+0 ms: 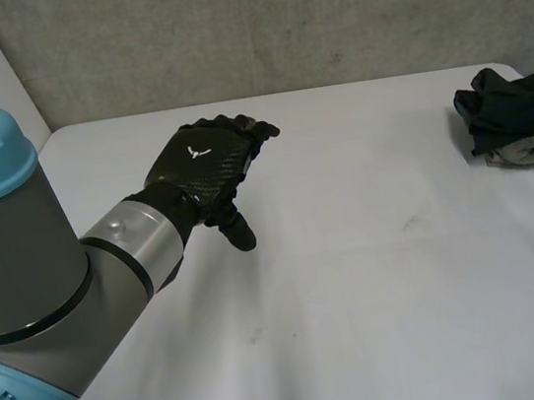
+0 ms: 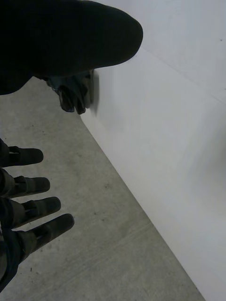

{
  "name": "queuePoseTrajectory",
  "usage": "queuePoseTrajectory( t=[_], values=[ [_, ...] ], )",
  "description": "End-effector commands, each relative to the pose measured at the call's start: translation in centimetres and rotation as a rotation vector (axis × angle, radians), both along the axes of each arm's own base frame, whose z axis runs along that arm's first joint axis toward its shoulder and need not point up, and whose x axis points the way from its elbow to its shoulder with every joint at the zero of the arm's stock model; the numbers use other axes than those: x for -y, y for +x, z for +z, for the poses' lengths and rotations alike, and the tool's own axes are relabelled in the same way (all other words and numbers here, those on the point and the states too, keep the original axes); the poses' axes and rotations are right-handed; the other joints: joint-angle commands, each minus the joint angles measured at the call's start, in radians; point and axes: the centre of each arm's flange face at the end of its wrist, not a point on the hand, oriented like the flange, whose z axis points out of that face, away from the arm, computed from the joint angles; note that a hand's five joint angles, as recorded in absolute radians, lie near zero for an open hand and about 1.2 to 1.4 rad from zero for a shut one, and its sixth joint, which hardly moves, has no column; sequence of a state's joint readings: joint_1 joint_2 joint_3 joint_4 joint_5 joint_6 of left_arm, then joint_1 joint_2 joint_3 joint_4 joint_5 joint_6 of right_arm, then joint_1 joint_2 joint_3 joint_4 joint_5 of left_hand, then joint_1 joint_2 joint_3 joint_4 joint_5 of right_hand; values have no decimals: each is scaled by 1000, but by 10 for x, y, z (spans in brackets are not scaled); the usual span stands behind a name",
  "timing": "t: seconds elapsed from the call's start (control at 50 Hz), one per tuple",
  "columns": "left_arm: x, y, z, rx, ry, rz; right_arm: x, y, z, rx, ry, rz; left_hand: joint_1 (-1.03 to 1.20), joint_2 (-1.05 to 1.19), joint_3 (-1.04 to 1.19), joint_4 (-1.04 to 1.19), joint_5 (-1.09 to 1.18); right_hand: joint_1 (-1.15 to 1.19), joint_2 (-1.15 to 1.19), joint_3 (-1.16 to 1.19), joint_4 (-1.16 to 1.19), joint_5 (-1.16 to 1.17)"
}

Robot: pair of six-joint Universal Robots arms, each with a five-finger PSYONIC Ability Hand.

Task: Fold the laundry.

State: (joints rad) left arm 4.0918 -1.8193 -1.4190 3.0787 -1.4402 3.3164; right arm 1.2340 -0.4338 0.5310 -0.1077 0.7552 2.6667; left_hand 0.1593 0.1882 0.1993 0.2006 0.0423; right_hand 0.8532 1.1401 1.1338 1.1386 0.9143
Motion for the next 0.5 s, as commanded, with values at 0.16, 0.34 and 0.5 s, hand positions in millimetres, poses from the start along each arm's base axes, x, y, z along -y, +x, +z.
queuePoseTrajectory(
  t=[0.16, 0.34, 0.5],
  values=[
    [0, 0, 0, -1, -1, 1, -10, -13, 12, 41, 96, -108, 15, -14, -25, -26, -42, -679, -966, -959, -964, -914],
    [0, 1, 5, -7, -12, 1, -49, -7, 64, 17, 215, -190, 15, -14, -25, -26, -42, -679, -966, -959, -964, -914],
    [1, 4, 12, -18, -31, 11, -83, -21, 87, -269, 290, -416, 15, -14, -25, -26, -42, -679, -966, -959, -964, -914]
  ],
)
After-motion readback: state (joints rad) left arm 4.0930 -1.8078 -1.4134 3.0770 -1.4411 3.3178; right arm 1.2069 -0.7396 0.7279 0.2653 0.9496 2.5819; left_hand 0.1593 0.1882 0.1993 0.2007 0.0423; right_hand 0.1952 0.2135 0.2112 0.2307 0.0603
